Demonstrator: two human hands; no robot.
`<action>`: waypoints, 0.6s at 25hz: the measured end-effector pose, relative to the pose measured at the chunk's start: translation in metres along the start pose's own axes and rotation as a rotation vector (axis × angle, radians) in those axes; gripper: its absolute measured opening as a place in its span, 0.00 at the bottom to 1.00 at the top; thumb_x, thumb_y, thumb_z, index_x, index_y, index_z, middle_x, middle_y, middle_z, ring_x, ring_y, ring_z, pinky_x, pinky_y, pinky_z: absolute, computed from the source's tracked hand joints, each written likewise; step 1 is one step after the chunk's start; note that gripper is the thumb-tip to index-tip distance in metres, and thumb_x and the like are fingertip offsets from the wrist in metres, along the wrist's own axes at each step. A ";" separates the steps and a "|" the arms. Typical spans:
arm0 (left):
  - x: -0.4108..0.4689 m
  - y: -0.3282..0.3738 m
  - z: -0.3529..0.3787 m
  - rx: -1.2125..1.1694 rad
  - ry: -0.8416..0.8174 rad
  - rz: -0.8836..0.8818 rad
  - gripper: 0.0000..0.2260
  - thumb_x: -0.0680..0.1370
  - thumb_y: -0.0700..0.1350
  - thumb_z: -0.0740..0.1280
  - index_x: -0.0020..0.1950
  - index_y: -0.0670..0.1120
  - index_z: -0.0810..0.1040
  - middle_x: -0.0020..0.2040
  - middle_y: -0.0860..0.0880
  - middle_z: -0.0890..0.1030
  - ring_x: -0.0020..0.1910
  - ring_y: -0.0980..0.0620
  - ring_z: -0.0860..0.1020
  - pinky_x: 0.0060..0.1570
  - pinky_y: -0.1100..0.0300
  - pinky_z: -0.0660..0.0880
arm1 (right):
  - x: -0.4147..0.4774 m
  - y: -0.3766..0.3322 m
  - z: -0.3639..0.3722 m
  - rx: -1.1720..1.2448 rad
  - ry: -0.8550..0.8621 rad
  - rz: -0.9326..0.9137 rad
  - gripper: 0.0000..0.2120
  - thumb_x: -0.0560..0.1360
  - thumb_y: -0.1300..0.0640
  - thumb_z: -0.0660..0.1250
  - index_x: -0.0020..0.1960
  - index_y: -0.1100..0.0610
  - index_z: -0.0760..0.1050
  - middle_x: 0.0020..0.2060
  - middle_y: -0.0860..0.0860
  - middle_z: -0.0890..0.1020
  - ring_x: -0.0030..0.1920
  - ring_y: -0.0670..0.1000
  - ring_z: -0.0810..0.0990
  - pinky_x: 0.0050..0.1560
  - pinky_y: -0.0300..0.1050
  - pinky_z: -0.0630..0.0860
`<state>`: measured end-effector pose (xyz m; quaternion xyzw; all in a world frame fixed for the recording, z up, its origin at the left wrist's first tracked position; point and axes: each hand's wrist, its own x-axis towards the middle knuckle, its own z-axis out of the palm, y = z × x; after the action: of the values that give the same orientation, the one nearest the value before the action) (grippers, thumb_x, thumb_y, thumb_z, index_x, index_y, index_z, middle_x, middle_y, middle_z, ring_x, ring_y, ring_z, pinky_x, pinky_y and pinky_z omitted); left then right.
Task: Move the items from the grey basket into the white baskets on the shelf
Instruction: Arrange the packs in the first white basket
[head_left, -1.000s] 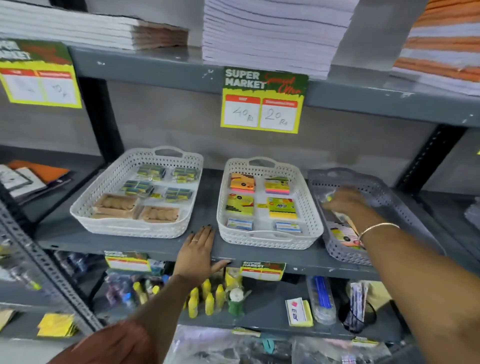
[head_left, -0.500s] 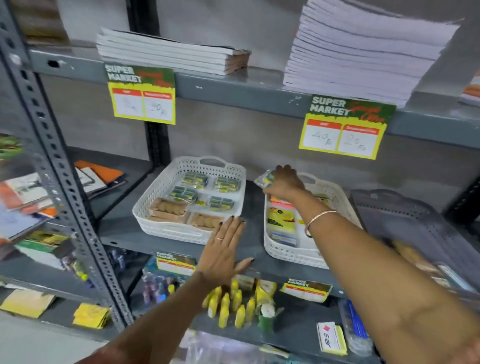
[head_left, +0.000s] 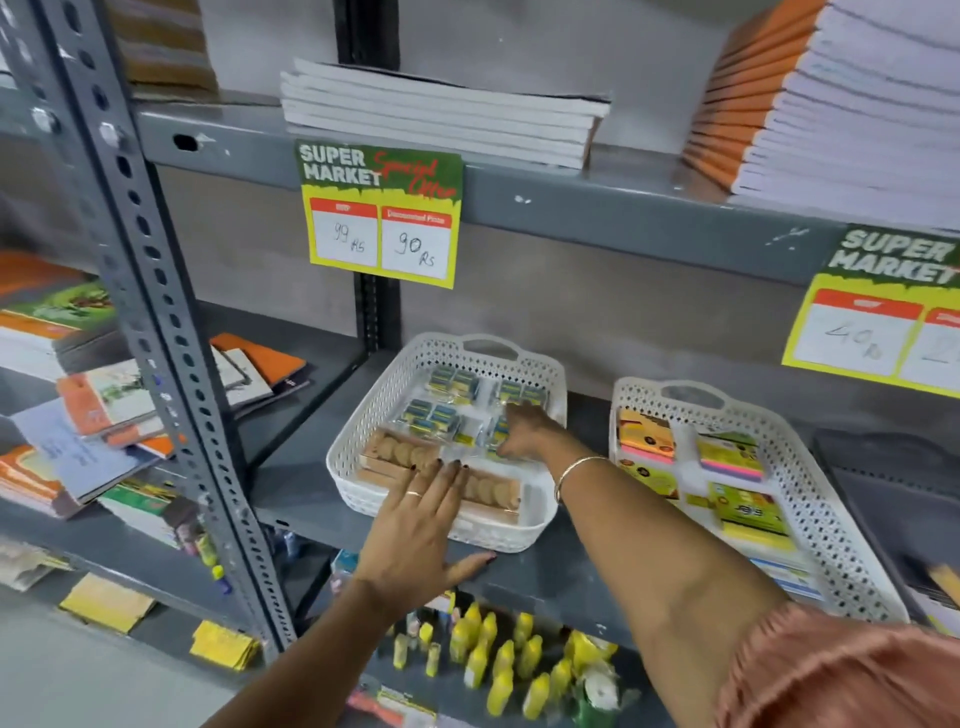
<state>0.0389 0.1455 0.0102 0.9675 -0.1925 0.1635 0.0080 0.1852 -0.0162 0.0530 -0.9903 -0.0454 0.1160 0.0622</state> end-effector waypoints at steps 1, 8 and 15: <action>0.000 -0.001 0.000 -0.002 0.005 -0.007 0.42 0.73 0.70 0.40 0.65 0.40 0.72 0.64 0.43 0.77 0.63 0.45 0.74 0.62 0.50 0.59 | 0.002 0.000 0.004 -0.022 -0.018 0.000 0.32 0.70 0.56 0.69 0.71 0.62 0.64 0.71 0.61 0.67 0.66 0.60 0.73 0.58 0.46 0.75; -0.002 0.002 -0.007 0.003 -0.040 -0.027 0.41 0.73 0.69 0.40 0.65 0.40 0.73 0.63 0.44 0.77 0.62 0.46 0.75 0.63 0.50 0.59 | 0.002 0.002 0.011 -0.040 -0.038 0.001 0.33 0.71 0.57 0.69 0.73 0.61 0.61 0.70 0.61 0.64 0.67 0.59 0.71 0.61 0.48 0.74; 0.001 0.018 -0.014 0.007 0.040 -0.032 0.40 0.73 0.69 0.49 0.70 0.37 0.65 0.69 0.41 0.69 0.70 0.44 0.65 0.70 0.50 0.48 | -0.043 0.044 -0.040 0.156 0.280 -0.047 0.29 0.74 0.55 0.67 0.72 0.60 0.63 0.68 0.61 0.68 0.69 0.60 0.66 0.66 0.53 0.71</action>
<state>0.0284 0.1299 0.0227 0.9670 -0.1763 0.1834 0.0112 0.1563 -0.0685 0.0951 -0.9876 -0.0500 -0.0216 0.1474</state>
